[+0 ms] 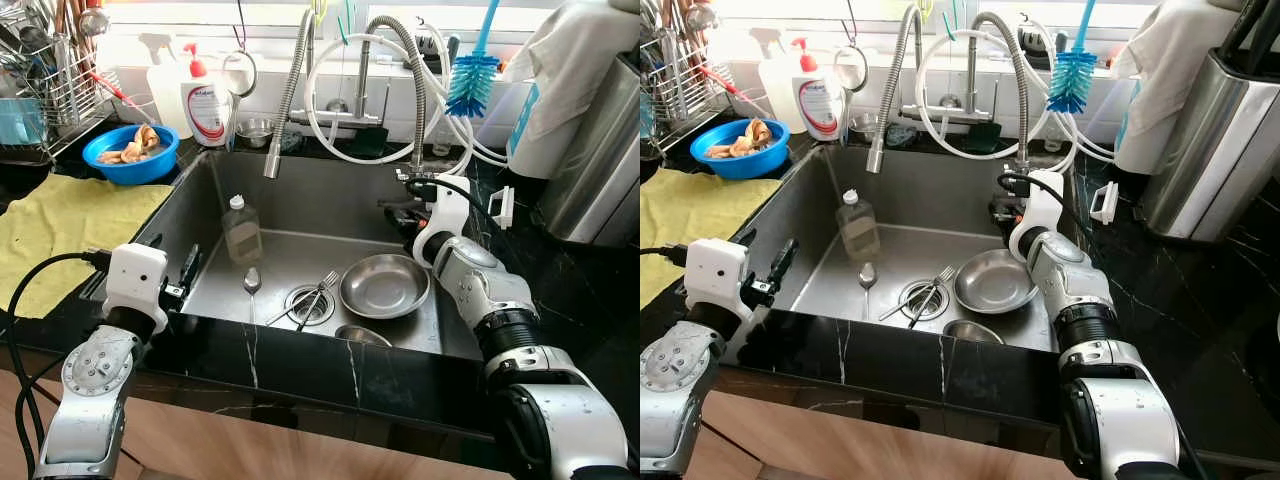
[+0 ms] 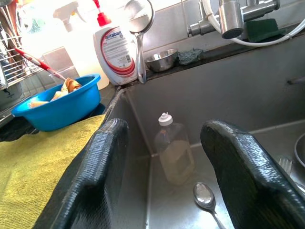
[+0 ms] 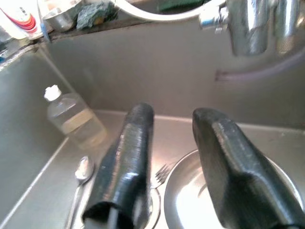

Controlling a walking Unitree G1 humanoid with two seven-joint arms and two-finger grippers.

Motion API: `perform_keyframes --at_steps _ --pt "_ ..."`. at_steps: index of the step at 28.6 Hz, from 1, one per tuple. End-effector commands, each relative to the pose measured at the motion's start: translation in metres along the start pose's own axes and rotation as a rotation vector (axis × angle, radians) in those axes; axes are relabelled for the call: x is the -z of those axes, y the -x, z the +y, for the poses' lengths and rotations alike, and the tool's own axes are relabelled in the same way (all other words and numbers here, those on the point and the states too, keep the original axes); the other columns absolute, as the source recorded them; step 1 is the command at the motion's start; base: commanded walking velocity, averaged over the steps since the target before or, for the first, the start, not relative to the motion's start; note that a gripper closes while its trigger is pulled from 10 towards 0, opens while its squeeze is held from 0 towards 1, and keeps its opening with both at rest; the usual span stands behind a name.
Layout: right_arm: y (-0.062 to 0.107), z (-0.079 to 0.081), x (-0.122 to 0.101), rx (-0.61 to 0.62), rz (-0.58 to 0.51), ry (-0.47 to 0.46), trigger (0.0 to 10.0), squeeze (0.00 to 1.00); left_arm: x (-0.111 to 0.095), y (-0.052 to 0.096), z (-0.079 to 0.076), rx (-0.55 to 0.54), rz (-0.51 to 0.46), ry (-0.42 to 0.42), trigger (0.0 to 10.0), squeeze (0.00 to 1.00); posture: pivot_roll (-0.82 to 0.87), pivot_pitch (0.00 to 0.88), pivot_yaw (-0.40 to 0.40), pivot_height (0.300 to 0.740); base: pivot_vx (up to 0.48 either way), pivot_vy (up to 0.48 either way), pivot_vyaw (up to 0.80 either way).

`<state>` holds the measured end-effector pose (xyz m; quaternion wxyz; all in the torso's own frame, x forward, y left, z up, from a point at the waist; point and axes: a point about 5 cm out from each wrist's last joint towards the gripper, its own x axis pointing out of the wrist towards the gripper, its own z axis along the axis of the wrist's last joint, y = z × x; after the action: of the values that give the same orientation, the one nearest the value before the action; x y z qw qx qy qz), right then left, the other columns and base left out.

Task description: Kitchen organization

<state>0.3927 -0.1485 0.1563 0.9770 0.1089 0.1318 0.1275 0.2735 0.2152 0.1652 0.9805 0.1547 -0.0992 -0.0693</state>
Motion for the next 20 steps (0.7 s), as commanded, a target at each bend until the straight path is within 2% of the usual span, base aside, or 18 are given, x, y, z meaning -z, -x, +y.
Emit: perform_keyframes --at_steps 1,3,5,7,9,11,12,13,14,18,20 --pt "0.0 0.005 -0.016 -0.009 -0.08 0.074 10.0 0.0 -0.001 -0.001 -0.001 0.008 -0.007 0.003 10.0 0.0 -0.04 0.0 0.031 0.74 0.0 0.0 0.0" --pt "0.003 0.008 -0.028 0.006 -0.19 0.173 10.0 0.0 -0.001 -0.001 -0.001 0.008 -0.008 0.005 10.0 0.0 -0.04 0.0 0.029 0.74 0.0 0.0 0.0" --pt "0.012 0.022 -0.034 -0.068 -0.297 0.165 10.0 0.0 -0.001 -0.001 -0.003 0.01 -0.009 0.009 10.0 0.0 -0.04 0.0 0.027 0.74 0.0 0.0 0.0" --pt "0.018 0.027 -0.032 -0.081 -0.326 0.215 10.0 0.0 -0.001 -0.001 -0.003 0.009 -0.01 0.01 10.0 0.0 -0.04 0.0 0.027 0.74 0.0 0.0 0.0" --pt "0.028 0.031 -0.03 -0.094 -0.381 0.224 10.0 0.0 -0.002 -0.001 -0.004 0.008 -0.011 0.012 10.0 0.0 -0.04 0.0 0.025 0.74 0.0 0.0 0.0" --pt "0.044 0.037 -0.028 -0.117 -0.465 0.249 10.0 0.0 -0.002 -0.001 -0.004 0.006 -0.011 0.012 10.0 0.0 -0.04 0.0 0.026 0.74 0.0 0.0 0.0" --pt "0.058 0.04 -0.028 -0.103 -0.529 0.291 10.0 0.0 -0.002 -0.002 -0.003 0.004 -0.012 0.013 10.0 0.0 -0.04 0.0 0.027 0.74 0.0 0.0 0.0" --pt "0.058 0.04 -0.028 -0.103 -0.529 0.291 10.0 0.0 -0.002 -0.002 -0.003 0.004 -0.012 0.013 10.0 0.0 -0.04 0.0 0.027 0.74 0.0 0.0 0.0" --pt "0.074 0.041 -0.03 -0.063 -0.608 0.335 10.0 0.0 -0.002 -0.002 -0.003 0.003 -0.013 0.013 10.0 0.0 -0.05 0.0 0.028 0.74 0.0 0.0 0.0" --pt "0.097 0.041 -0.033 -0.018 -0.697 0.365 10.0 0.0 -0.002 -0.003 -0.003 0.003 -0.017 0.015 10.0 0.0 -0.05 0.0 0.028 0.74 0.0 0.0 0.0" --pt "0.114 0.037 -0.035 0.021 -0.747 0.418 10.0 0.0 -0.003 -0.004 -0.003 0.0 -0.021 0.016 10.0 0.0 -0.05 0.0 0.03 0.74 0.0 0.0 0.0"
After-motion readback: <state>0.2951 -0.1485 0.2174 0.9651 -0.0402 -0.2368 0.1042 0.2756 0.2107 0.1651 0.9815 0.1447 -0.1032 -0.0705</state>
